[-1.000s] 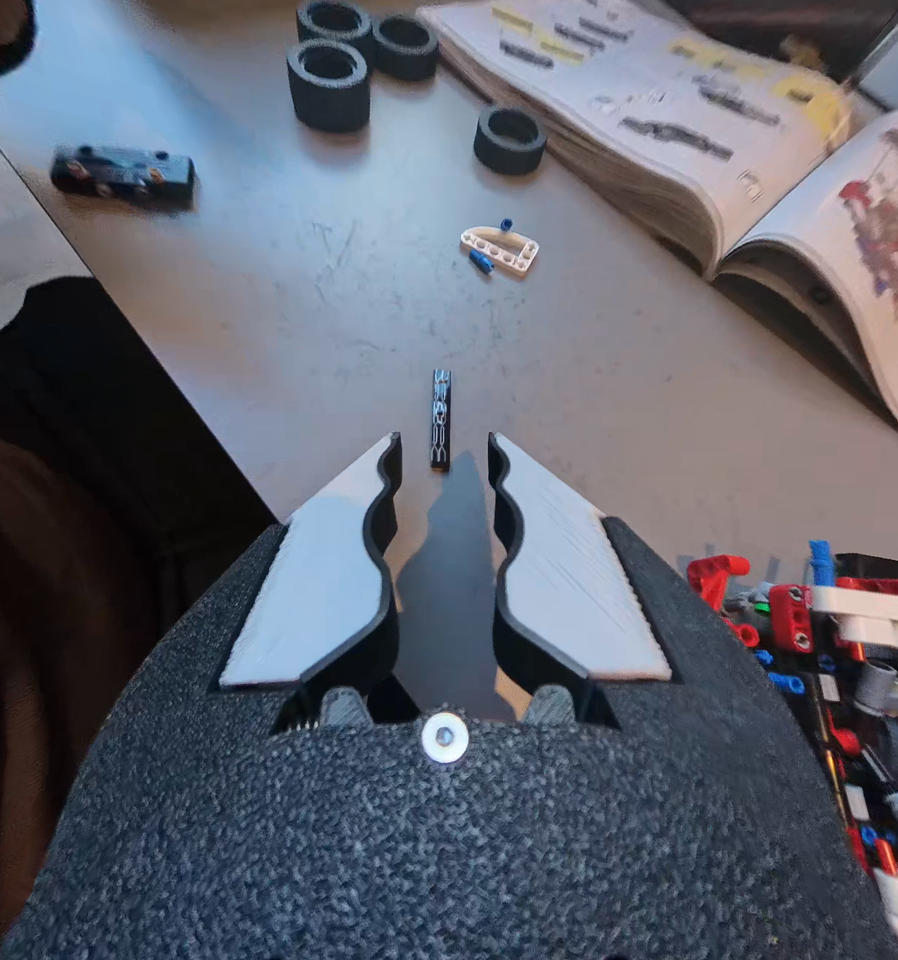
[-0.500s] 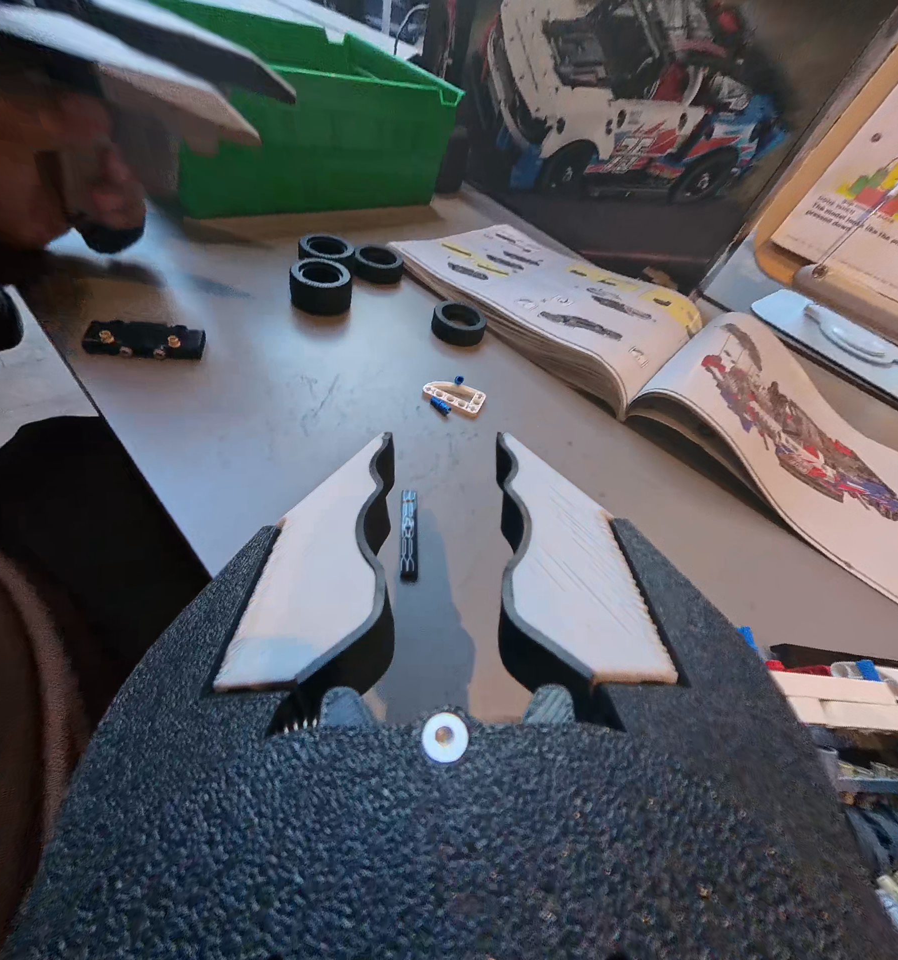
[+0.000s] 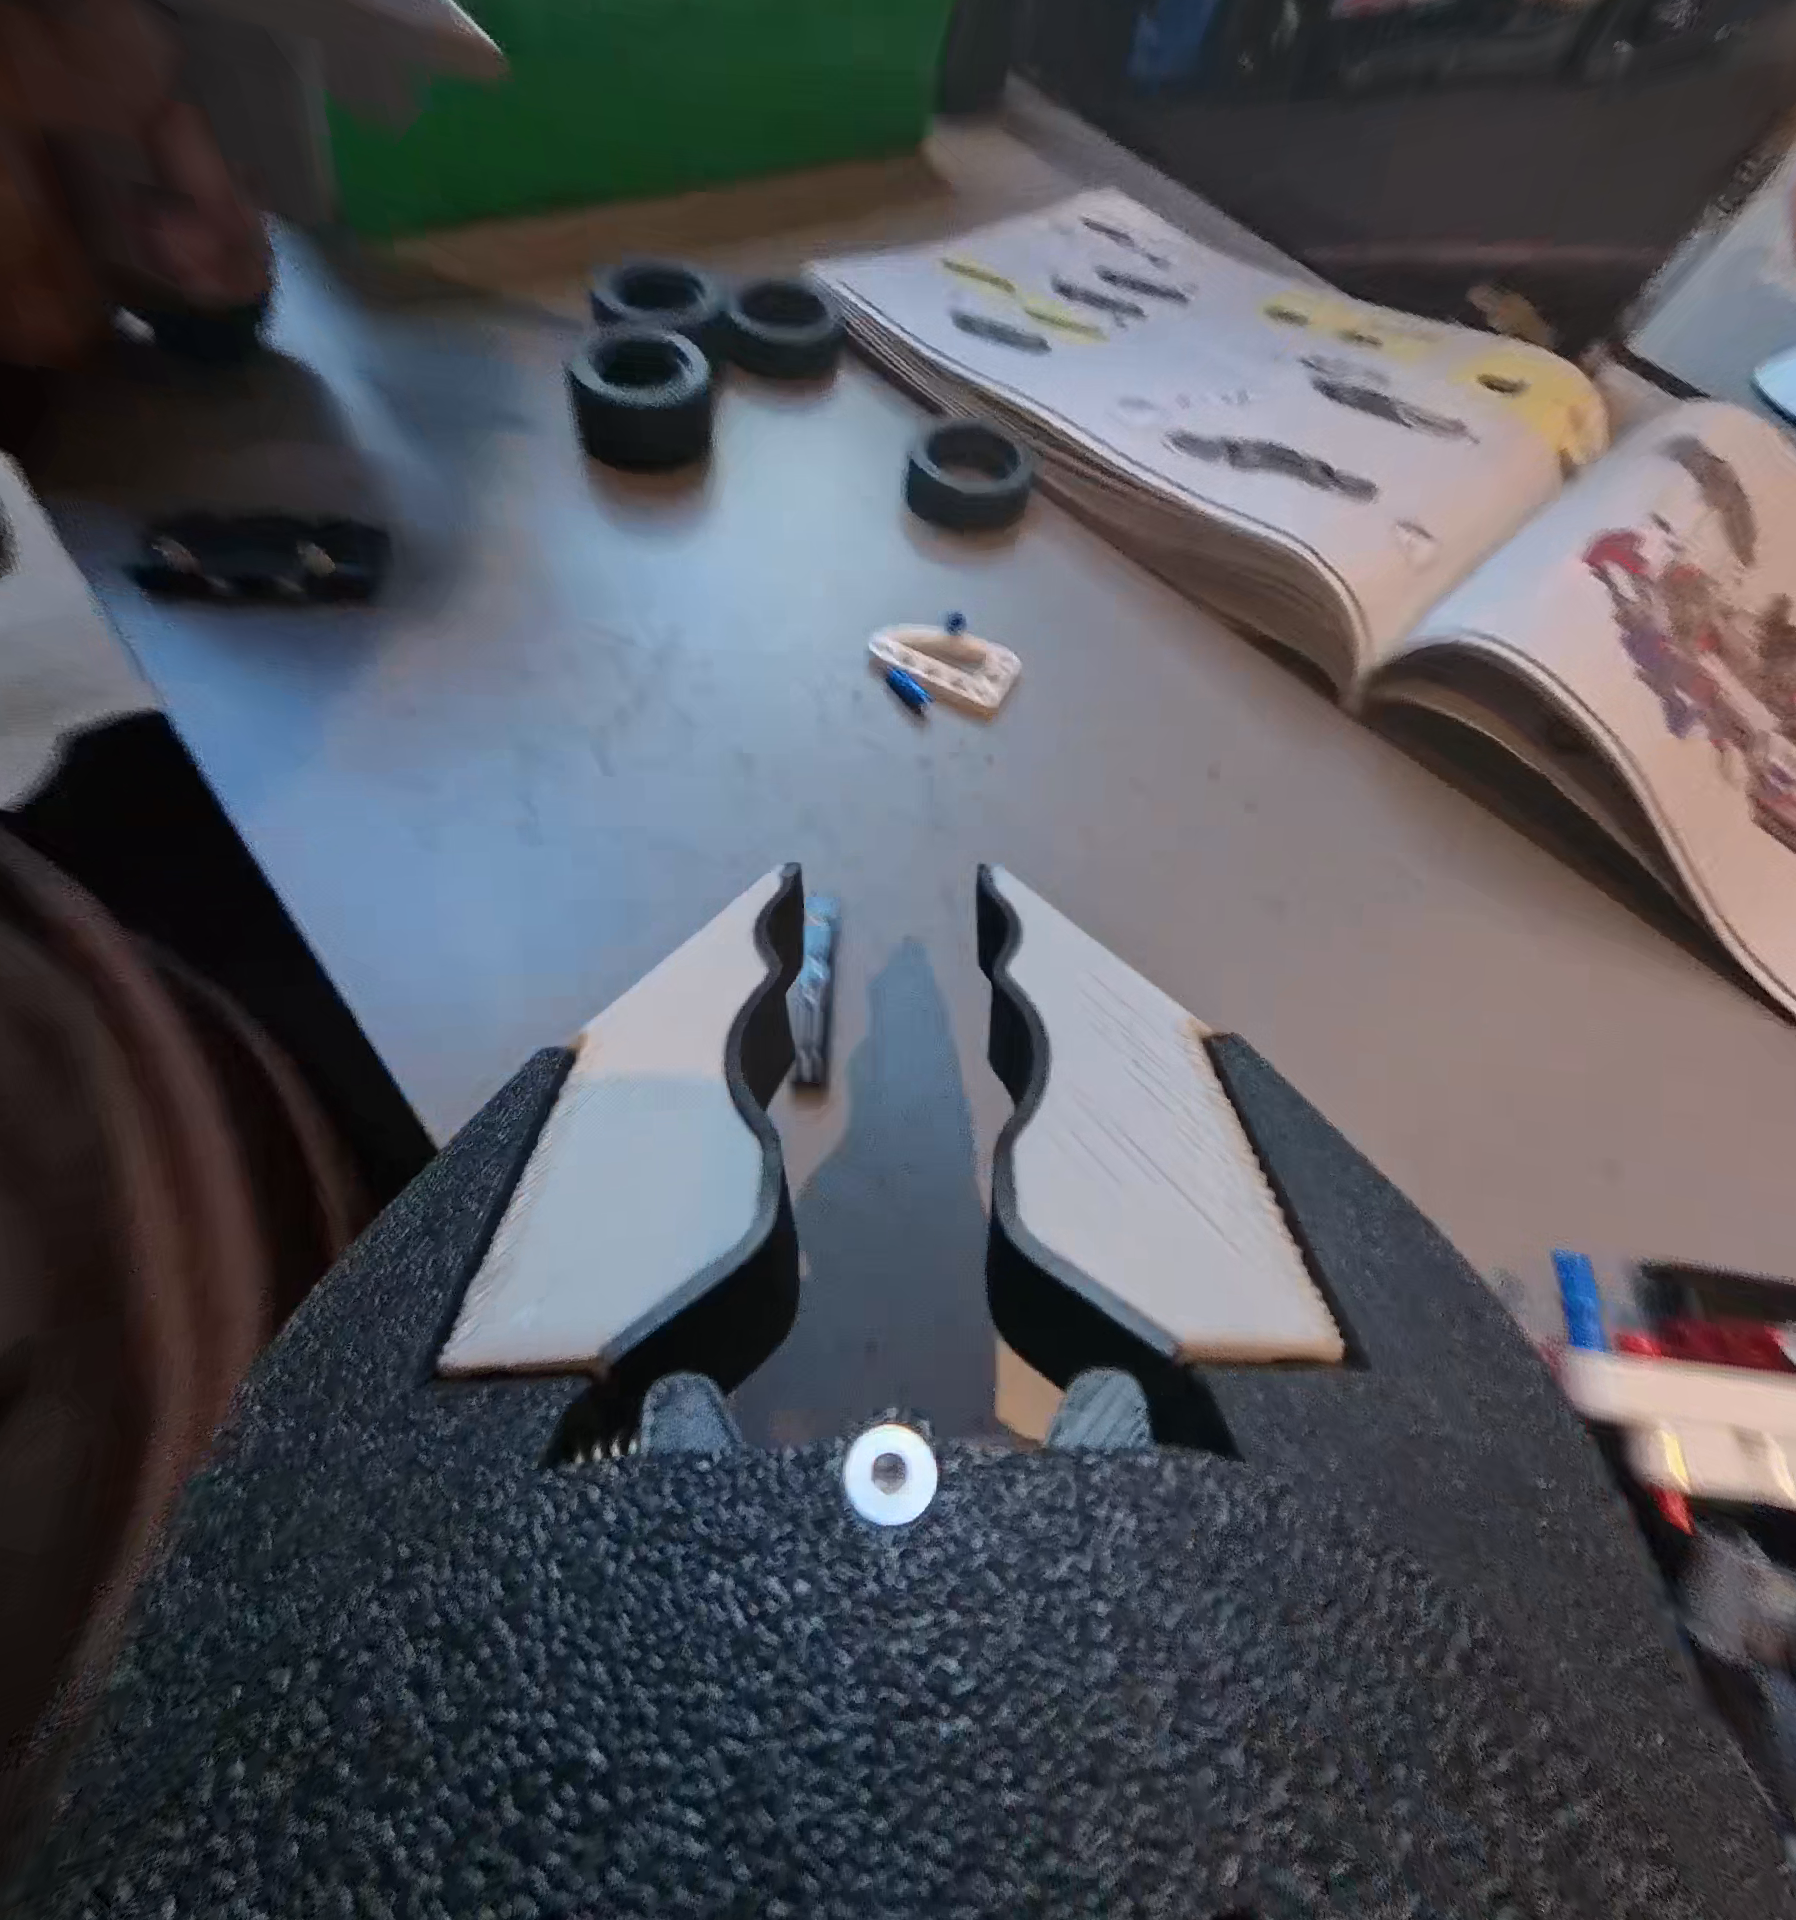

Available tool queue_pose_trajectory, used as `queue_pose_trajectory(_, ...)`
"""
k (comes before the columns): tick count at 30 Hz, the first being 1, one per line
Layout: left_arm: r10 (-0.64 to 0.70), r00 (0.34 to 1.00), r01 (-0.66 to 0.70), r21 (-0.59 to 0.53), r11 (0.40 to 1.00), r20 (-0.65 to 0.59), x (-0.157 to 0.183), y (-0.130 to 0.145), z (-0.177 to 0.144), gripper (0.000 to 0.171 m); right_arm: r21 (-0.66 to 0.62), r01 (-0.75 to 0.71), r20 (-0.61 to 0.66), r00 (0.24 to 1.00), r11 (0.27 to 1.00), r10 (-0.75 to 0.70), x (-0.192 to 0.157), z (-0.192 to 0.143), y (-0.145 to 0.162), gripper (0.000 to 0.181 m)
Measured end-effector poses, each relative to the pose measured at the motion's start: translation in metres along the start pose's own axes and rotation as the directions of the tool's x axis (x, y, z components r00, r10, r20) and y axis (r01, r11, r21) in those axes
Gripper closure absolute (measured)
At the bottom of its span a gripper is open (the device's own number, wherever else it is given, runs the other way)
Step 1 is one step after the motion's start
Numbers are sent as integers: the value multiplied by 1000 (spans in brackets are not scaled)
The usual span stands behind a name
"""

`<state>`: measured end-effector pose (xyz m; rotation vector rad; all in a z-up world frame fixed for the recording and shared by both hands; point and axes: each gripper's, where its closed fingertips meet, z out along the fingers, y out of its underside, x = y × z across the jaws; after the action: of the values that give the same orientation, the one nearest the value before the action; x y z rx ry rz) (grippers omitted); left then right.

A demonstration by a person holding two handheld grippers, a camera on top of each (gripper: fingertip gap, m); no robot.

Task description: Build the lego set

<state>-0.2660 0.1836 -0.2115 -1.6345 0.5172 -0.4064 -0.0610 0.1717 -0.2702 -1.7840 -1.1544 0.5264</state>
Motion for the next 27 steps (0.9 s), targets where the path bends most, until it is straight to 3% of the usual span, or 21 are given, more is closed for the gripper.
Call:
queue_pose_trajectory(2, 5, 1000, -5, -9, 1000, -4, 1, 1, 1, 122, -9, -8, -29, 1000, 1000, 8, 4, -8, 7, 150)
queue_pose_trajectory(5, -8, 1000, 7, -23, 1000, -24, 2, 3, 3, 124, -75, -5, 43, 999, 997, 8, -9, -13, 18, 151)
queue_pose_trajectory(7, -15, 999, 15, -14, 1000, -28, 2, 2, 2, 124, -130, 33, 10, 999, 991, -32, -4, -12, 28, 154)
queue_pose_trajectory(11, -46, 998, 47, 29, 998, -32, -1, -4, -3, 126, -184, 5, 77, 997, 983, 10, -8, 0, 36, 151)
queue_pose_trajectory(14, -83, 996, 85, 41, 996, -41, -3, -5, -6, 126, -225, -22, 158, 986, 974, 59, -18, 6, 37, 166)
queue_pose_trajectory(17, -105, 994, 106, 26, 994, -40, -3, -3, -10, 125, -234, -23, 170, 983, 972, 64, -21, 9, 36, 167)
queue_pose_trajectory(23, -164, 985, 157, -123, 980, -54, 6, 14, -35, 124, -218, 17, 137, 991, 976, 13, -21, 8, 36, 174)
queue_pose_trajectory(27, -189, 971, 126, -359, 925, -145, 34, 49, -63, 129, -210, -14, 154, 987, 978, 47, -24, 7, 37, 174)
